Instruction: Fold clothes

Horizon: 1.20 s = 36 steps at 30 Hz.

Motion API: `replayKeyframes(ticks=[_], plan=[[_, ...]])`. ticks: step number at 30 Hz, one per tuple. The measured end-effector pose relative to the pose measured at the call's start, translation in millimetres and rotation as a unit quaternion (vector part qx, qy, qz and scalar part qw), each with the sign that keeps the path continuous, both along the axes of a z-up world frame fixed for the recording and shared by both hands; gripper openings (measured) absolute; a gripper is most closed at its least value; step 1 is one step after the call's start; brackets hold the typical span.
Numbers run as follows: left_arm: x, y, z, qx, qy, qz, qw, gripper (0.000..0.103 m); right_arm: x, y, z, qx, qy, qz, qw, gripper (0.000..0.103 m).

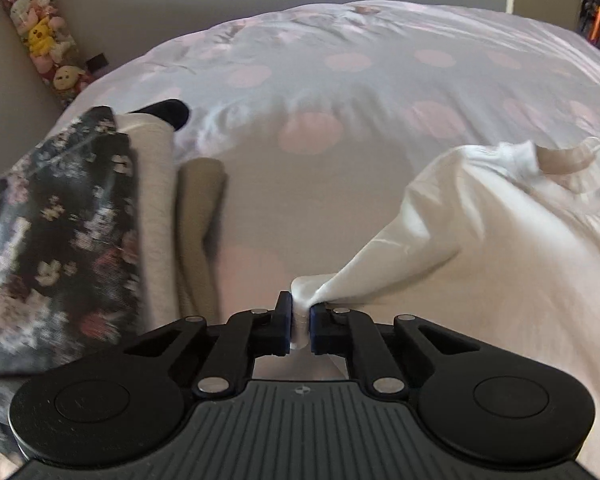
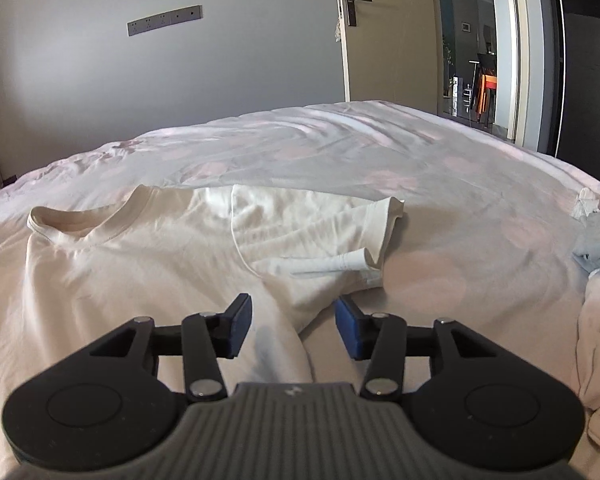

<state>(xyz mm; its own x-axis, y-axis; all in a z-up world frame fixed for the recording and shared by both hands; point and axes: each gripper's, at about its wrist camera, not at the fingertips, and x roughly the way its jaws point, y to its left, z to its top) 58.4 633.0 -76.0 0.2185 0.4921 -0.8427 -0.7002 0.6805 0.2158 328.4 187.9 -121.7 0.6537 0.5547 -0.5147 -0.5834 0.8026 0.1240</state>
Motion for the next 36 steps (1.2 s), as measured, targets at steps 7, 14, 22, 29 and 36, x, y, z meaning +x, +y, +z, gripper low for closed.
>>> replayKeyframes(ticks=[7,14,22,29,36], plan=[[4,15,-21,0.006,0.060,0.007,0.9981,0.007,7,-1,-4,0.002,0.007,-0.004,1.000,0.052],[-5,-7,-5,0.025,0.026,-0.012,0.9993,0.050,14,-7,-2,0.002,0.012,-0.021,1.000,0.054],[-28,-60,11,-0.011,-0.049,-0.051,0.9974,0.053,42,-39,1,0.051,0.077,-0.073,0.993,0.054],[-42,-93,-3,-0.045,-0.043,-0.054,0.9966,0.053,77,-66,-9,0.112,0.152,-0.091,0.978,0.044],[-53,-109,-15,-0.066,-0.025,-0.050,0.9962,0.053,68,-29,-10,0.017,0.067,0.015,0.997,0.042]])
